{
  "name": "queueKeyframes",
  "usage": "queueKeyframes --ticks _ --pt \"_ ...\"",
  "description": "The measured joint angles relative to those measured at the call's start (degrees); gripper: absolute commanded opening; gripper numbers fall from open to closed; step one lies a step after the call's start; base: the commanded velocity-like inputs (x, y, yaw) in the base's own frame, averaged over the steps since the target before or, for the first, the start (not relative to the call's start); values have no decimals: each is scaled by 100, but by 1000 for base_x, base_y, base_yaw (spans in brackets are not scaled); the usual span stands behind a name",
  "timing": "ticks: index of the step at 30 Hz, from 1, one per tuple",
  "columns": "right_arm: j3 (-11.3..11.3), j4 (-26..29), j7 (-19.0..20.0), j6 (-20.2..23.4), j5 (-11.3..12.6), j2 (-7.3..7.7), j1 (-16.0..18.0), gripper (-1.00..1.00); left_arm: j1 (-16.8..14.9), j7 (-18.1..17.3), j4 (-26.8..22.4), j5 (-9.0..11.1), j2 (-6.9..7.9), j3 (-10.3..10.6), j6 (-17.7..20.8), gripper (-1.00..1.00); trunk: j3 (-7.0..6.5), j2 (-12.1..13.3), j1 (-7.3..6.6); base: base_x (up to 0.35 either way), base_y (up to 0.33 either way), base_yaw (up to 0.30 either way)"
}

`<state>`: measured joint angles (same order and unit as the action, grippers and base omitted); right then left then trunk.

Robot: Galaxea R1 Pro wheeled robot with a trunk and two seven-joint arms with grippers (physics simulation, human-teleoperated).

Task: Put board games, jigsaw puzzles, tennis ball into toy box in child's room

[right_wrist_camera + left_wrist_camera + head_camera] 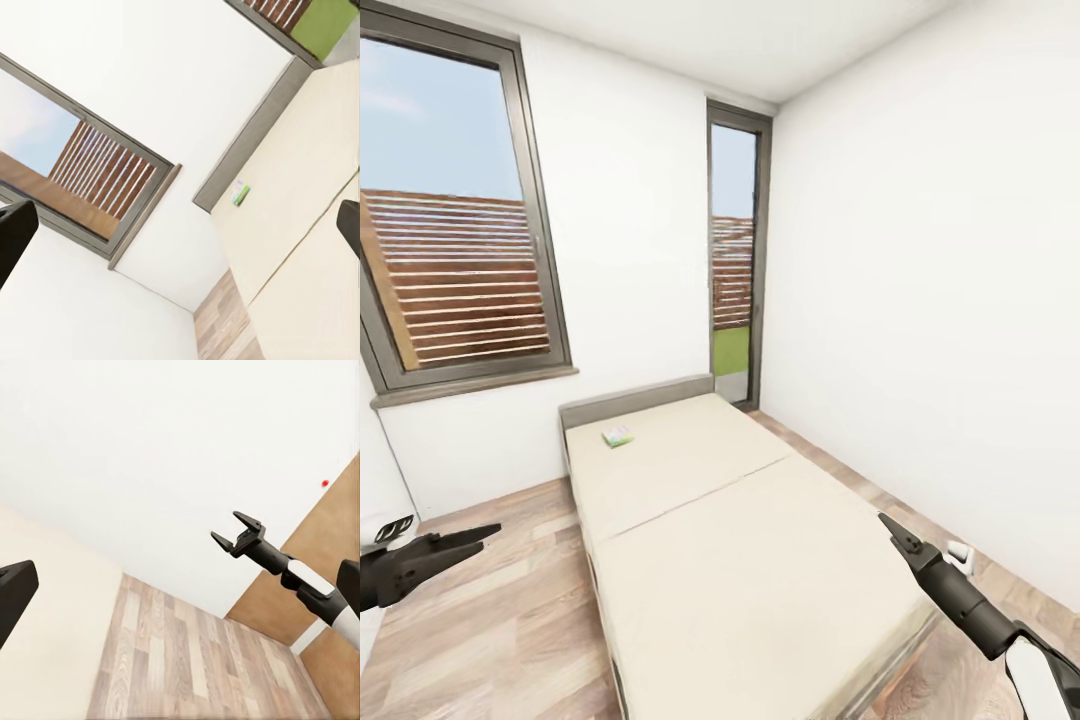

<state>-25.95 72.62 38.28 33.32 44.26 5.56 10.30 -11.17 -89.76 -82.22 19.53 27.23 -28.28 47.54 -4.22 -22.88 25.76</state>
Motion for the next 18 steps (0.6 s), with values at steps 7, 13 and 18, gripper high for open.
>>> queueKeyframes --ticks 7,13,18 --pt "0 -1 0 0 0 0 2 100 -1 0 1 0 0 0 0 100 0 -1 -1 78 265 -280" --pt "0 -1 0 -1 0 0 1 100 0 0 2 0 0 0 -1 100 0 0 0 66 258 -280" --pt "0 -2 0 -1 0 0 2 100 0 0 2 0 0 0 -4 100 0 0 0 8 277 -281"
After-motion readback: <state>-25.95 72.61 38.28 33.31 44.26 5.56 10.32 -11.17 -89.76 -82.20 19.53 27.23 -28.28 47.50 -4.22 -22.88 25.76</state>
